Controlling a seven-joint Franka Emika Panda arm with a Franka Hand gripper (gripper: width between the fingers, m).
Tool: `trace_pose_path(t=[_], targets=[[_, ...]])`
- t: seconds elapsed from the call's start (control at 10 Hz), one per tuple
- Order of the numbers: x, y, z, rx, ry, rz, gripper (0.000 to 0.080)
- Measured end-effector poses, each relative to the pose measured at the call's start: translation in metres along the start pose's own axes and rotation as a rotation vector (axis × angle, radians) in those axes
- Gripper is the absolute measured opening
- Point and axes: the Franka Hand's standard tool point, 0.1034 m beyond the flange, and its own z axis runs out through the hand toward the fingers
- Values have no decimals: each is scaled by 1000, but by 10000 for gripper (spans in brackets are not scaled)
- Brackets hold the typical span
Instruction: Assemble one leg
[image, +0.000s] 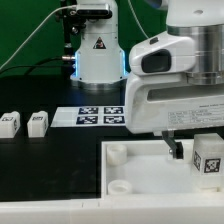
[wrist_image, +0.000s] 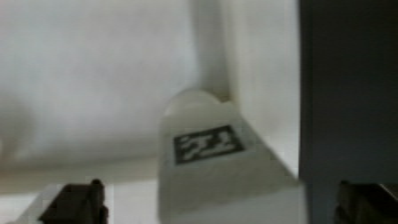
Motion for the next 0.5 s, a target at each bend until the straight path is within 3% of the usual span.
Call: trace_pose_path(t=[0.1,0.3,0.5], targets=[[0,-1,0,1,0,18,636],[0,0,0,0,0,31,293],[0,1,0,4,-1,236,294]])
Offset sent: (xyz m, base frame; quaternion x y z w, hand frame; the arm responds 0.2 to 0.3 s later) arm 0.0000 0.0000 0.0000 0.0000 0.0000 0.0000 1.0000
